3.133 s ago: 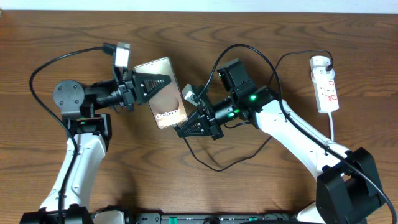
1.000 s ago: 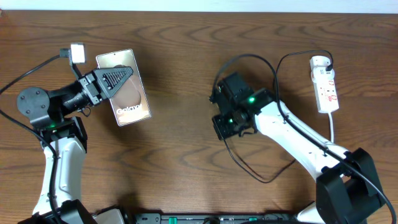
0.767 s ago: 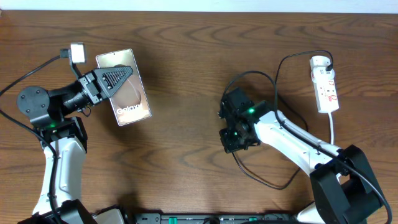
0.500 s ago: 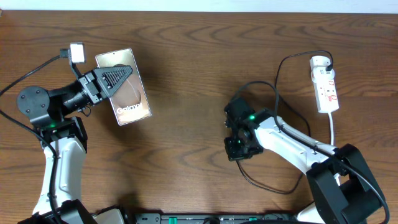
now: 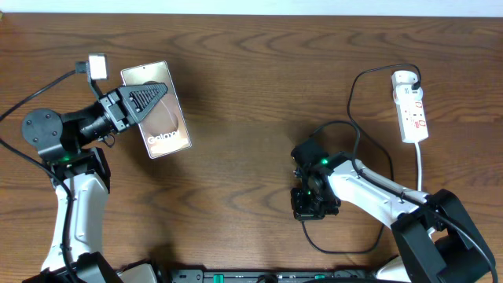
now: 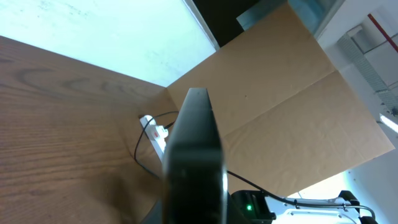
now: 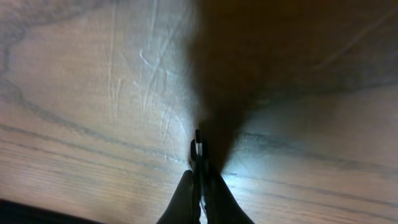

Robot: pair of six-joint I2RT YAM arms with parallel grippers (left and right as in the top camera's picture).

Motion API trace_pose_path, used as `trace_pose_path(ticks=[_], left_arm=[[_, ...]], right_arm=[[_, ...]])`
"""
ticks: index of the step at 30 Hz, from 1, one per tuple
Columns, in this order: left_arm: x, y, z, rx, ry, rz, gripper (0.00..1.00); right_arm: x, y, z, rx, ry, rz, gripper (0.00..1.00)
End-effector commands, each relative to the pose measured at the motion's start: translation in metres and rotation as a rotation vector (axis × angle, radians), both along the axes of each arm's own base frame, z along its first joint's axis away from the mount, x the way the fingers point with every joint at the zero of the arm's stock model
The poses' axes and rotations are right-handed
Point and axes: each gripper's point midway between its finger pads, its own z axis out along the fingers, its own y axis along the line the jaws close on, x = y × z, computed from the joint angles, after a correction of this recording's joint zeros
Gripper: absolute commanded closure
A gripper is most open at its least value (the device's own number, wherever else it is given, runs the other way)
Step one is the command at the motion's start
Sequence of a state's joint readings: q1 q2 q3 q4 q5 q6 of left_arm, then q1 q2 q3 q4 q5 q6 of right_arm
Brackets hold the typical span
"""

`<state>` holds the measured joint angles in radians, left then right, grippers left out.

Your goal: Plug charger to phone and switch on socket

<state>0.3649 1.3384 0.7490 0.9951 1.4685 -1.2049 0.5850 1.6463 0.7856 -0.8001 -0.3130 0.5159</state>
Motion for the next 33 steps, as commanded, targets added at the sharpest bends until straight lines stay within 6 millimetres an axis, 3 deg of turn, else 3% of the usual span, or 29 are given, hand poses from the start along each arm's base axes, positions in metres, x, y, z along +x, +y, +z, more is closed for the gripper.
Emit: trace_pose_path(ticks=[1, 5, 12, 19, 28, 33], left_arm=[[-0.006, -0.001, 0.006, 0.012, -0.021, -0.009, 0.93], [-0.006, -0.001, 0.006, 0.012, -0.021, -0.009, 0.93], [-0.006, -0.001, 0.006, 0.012, -0.022, -0.009, 0.93], [-0.006, -0.002, 0.006, 0.013, -0.022, -0.011, 0.93], [-0.006, -0.002, 0.006, 0.014, -0.022, -0.012, 0.93], [-0.006, -0.002, 0.005, 0.015, -0.024, -0.012, 0.92]], right_arm=[[-0.020, -0.021, -0.020, -0.093, 0.068, -0.025, 0.92], [-0.020, -0.021, -0.020, -0.099, 0.069, -0.050, 0.82], [-0.019, -0.023, -0.021, -0.119, 0.068, -0.079, 0.84], [-0.019, -0.039, -0.022, -0.228, 0.062, -0.157, 0.91], [-0.025, -0.058, -0.020, -0.360, 0.077, -0.279, 0.83], [-0.025, -0.059, -0.020, -0.371, 0.074, -0.295, 0.86]])
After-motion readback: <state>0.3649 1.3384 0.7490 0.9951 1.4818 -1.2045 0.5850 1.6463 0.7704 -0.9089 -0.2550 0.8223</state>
